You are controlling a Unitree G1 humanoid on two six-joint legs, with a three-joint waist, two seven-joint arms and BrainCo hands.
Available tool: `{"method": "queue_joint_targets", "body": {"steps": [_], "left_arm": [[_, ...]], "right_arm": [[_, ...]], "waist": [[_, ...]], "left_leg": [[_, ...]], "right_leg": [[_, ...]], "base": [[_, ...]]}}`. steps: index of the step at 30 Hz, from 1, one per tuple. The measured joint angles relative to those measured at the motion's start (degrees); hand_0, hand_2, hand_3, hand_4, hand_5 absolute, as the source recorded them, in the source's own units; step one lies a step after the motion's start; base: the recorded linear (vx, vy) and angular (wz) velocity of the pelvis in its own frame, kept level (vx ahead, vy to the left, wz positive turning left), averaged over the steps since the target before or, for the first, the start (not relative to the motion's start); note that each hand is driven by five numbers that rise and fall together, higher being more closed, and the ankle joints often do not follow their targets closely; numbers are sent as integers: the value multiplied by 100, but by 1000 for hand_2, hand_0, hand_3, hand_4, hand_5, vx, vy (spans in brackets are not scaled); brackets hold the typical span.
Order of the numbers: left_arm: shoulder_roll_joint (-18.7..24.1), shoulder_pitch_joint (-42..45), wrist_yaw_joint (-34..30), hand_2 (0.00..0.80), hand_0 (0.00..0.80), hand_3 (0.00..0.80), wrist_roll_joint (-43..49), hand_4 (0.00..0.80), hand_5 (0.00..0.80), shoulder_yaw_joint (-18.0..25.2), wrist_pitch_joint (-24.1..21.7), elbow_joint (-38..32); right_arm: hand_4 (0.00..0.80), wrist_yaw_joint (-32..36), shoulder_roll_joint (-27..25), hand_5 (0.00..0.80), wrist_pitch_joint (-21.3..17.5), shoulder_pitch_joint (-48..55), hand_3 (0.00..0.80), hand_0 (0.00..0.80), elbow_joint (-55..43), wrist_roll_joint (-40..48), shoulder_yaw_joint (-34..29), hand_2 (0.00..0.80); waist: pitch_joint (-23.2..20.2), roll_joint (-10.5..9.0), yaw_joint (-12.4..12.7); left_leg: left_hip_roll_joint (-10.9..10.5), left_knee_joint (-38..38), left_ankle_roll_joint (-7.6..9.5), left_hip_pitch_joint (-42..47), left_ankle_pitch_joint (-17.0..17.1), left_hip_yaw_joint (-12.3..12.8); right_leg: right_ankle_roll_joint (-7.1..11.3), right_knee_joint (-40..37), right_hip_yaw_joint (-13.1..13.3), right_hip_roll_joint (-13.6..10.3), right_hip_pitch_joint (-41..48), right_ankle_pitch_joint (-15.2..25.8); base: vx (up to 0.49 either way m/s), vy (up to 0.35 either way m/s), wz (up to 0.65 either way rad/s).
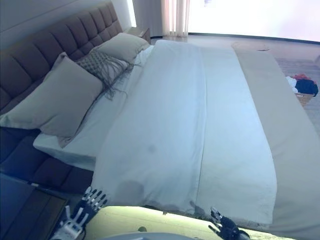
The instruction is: Make the bed neatly
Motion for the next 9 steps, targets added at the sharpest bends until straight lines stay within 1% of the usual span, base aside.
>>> {"method": "queue_joint_targets", "body": {"steps": [1,6,9], "left_arm": [[-113,-2,2,0,0,0,-1,0,0,-53,-36,0],[-469,-6,17,0,0,0,138,0,0,-657,-146,136],[-606,8,117,0,0,0,269,0,0,-796,-154,328]], "right_arm": [[0,-55,30,0,-4,0,0,0,9,52,0,0],[0,-529,277,0,-92,0,0,0,54,155,1,0],[0,-789,415,0,-140,-25,0,0,172,149,1,0]], "waist": [[-3,5,-1],[-15,-38,-25],[-30,-78,-120]], "left_leg": [[2,1,0,5,0,23],[12,0,-1,45,-2,81],[15,0,-1,75,-3,105]], "right_leg": [[-2,-1,31,2,-9,8],[-5,3,86,10,-7,16],[-6,5,117,11,4,17]], "base": [[15,-29,-12],[29,-25,-6],[23,-7,-5]]}}
